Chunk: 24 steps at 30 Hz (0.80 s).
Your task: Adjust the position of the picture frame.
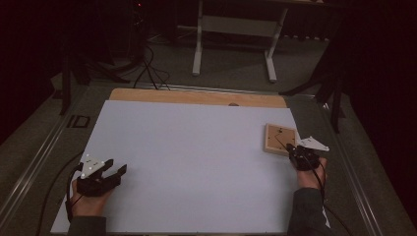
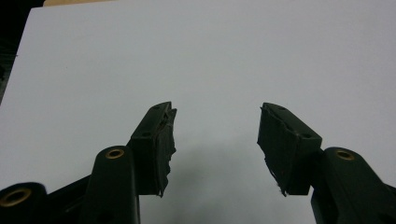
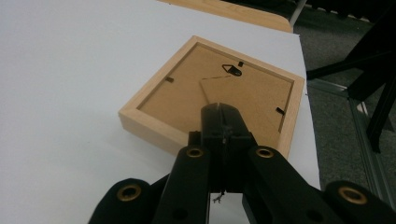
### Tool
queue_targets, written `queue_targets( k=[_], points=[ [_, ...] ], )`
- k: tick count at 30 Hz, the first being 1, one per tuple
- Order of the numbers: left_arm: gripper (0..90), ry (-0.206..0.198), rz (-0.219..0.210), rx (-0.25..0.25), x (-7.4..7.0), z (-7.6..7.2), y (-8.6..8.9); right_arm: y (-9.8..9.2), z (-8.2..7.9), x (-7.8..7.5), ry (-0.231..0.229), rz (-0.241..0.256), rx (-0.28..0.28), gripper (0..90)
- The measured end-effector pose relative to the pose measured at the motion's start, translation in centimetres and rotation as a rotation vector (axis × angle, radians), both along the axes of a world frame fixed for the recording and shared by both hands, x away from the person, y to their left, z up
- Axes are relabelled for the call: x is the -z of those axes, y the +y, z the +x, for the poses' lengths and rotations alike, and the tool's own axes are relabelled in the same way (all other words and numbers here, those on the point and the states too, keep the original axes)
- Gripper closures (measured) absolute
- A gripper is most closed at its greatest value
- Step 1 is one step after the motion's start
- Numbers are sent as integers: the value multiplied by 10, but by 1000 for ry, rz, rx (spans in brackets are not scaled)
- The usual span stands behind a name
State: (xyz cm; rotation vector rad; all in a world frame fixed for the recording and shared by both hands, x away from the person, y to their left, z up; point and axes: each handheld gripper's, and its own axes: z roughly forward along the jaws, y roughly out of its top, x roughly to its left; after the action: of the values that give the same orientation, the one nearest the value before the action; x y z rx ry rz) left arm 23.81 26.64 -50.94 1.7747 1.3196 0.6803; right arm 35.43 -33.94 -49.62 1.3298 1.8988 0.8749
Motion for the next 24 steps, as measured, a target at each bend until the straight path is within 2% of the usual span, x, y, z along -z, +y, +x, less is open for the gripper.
queue_targets(
  k=[10,18,22,24],
  points=[
    [454,-5,1,-12,0,0,1,-6,15,13,55,4,38,899],
    [454,-9,5,-17,-1,-1,0,-7,18,15,56,16,33,899],
    [454,-11,5,-21,-1,-1,1,0,17,15,61,-20,-3,899],
    [454,-9,8,-23,0,-1,0,2,18,17,63,-28,5,898]
  ],
)
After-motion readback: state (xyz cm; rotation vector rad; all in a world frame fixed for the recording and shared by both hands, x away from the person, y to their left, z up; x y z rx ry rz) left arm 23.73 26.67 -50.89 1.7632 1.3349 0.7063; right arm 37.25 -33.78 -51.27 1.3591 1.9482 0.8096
